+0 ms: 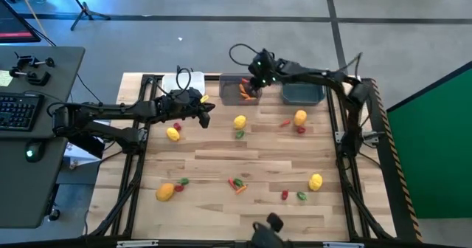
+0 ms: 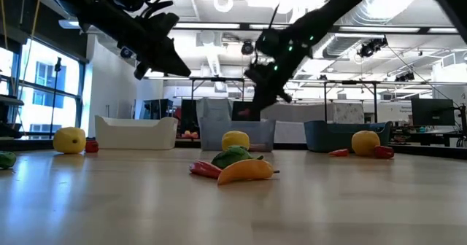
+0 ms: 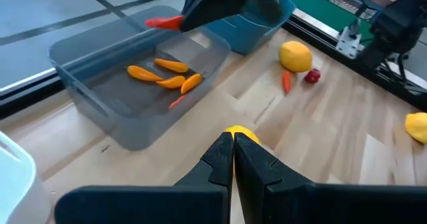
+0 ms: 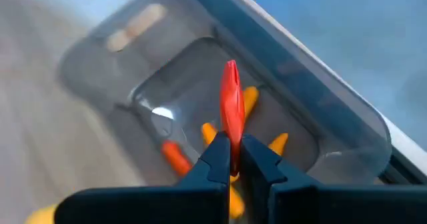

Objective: Sort produce into baskets
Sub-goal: Put the bottom orange chili pepper into the black bin

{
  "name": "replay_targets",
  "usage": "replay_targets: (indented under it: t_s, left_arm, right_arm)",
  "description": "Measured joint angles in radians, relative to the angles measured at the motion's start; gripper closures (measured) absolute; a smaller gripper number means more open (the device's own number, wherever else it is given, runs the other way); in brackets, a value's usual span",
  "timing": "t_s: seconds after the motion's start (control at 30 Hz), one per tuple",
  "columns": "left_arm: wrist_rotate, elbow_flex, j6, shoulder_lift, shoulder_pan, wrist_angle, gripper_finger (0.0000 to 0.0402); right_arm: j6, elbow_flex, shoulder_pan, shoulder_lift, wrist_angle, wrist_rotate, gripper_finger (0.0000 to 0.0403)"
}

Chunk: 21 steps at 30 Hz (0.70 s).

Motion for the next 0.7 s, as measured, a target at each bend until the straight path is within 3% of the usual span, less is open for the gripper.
replay_targets:
  t_s: [0.33,0.7]
  left_arm:
    - [-0.034,0.000,0.002,0.000,0.000,-0.003,0.0401]
    - [-0.027,0.000,0.002,0.000,0.000,-0.031,0.0401]
  right_arm:
    - [0.017,0.176,-0.059,0.171,-0.170,-0.072,0.0387]
    - [-0.012,0.189,-0.055,0.165,-0.252,-0.098,0.0252]
